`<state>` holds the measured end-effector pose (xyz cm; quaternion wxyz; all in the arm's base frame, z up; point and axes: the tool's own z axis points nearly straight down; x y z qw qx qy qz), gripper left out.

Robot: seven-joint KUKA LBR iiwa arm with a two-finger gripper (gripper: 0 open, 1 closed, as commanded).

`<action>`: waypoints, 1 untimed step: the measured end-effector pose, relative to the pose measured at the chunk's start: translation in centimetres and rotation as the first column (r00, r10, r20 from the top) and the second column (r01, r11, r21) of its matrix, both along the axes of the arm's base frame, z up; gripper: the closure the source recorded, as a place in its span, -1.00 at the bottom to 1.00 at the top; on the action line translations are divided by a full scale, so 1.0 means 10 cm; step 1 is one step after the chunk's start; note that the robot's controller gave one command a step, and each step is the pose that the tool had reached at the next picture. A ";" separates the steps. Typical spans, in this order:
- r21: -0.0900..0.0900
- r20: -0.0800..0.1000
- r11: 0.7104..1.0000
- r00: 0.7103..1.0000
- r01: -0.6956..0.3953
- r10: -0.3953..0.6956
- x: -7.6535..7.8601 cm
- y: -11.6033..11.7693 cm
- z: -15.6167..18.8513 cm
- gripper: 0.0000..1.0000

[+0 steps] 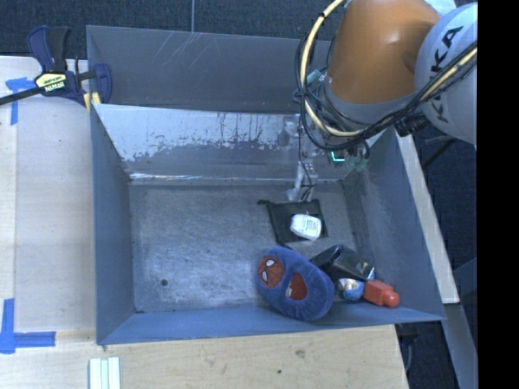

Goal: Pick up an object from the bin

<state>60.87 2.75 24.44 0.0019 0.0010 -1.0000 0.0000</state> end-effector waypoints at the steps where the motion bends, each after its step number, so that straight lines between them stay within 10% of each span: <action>1: 0.001 0.016 0.991 0.991 -0.133 0.133 -0.34 -0.79 -1.75 -1.00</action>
Offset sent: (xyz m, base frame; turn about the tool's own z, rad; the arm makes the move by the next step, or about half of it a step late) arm -0.0361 -0.0781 -0.1744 -0.1389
